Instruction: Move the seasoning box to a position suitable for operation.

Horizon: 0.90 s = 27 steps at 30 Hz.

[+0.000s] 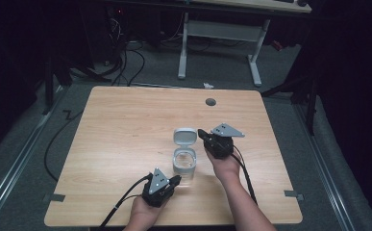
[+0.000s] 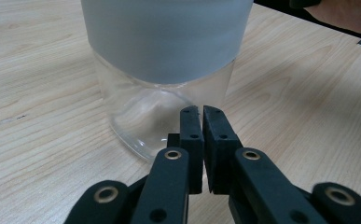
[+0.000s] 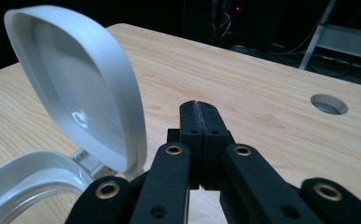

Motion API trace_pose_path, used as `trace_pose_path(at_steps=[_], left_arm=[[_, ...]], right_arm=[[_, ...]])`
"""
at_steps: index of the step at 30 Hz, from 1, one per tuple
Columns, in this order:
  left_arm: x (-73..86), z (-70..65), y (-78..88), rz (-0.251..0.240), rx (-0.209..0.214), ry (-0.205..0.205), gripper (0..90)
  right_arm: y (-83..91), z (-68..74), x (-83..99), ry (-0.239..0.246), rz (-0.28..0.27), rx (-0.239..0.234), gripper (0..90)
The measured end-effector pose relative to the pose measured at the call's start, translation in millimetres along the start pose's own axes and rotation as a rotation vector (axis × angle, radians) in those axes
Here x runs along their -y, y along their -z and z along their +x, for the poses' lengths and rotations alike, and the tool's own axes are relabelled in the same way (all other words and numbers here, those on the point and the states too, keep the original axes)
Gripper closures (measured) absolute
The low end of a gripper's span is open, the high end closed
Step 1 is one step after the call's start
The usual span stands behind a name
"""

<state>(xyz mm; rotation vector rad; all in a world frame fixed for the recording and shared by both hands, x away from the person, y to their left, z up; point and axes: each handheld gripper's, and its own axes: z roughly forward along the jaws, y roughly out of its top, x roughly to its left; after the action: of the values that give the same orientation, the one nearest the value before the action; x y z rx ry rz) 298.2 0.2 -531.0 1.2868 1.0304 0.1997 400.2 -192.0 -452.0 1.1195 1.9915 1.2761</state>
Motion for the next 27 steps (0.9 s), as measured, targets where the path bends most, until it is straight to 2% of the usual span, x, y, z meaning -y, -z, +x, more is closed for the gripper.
trace_pose_path(at_steps=[5, 17, 27], left_arm=[[-0.1, 0.1, 0.1, 0.003, 0.001, 0.001, 86.7], [0.0, -0.1, -0.2, 0.002, 0.001, 0.003, 86.7], [0.1, -0.2, 0.1, 0.0, 0.002, 0.001, 86.1]], right_arm=[[-1.7, 3.2, -5.7, -0.004, -0.022, -0.018, 90.0], [6.1, 10.8, -6.6, 0.017, -0.027, -0.045, 90.0], [13.0, 18.8, 0.5, 0.021, -0.025, -0.064, 90.0]])
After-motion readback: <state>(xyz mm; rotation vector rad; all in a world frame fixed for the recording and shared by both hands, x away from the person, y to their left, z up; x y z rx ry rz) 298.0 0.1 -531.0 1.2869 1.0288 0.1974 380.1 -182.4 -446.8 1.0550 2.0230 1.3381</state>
